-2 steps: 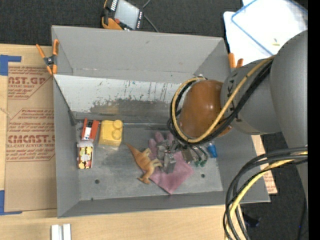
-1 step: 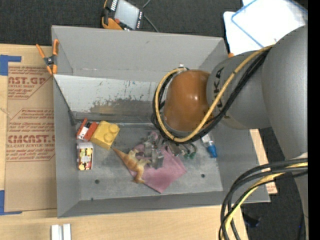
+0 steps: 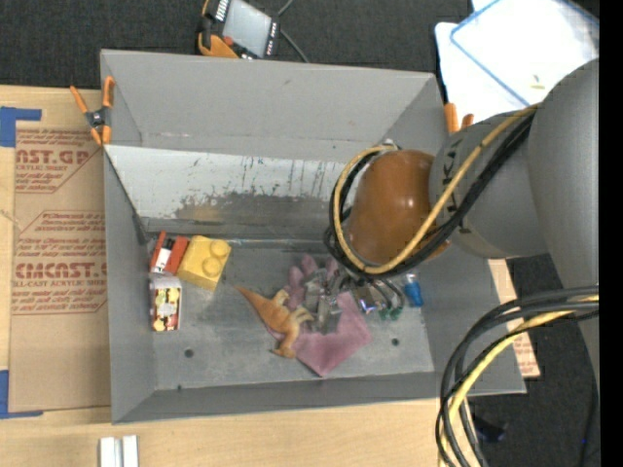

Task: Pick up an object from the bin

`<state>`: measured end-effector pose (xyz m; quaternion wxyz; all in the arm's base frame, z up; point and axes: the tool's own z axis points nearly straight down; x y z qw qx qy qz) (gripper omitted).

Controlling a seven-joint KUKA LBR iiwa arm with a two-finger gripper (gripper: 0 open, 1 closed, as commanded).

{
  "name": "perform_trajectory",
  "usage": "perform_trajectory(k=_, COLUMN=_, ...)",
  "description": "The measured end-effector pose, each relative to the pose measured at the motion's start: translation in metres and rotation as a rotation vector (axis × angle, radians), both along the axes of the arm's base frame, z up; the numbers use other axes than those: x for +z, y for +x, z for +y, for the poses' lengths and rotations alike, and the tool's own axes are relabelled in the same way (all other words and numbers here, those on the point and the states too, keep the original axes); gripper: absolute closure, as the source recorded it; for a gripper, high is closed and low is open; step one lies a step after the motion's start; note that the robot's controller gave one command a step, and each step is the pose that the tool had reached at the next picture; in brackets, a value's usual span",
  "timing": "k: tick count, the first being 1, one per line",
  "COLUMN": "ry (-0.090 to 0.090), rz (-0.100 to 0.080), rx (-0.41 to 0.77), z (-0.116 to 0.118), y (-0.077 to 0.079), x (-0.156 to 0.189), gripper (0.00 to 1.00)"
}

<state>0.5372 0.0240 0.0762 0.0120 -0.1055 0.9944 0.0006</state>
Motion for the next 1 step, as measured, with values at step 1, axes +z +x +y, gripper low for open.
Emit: perform_trajectory(k=1, ry=-0.006, rz=-0.003, rx=0.123, z=0.0455, y=0.0052, x=0.0208, gripper=1.0)
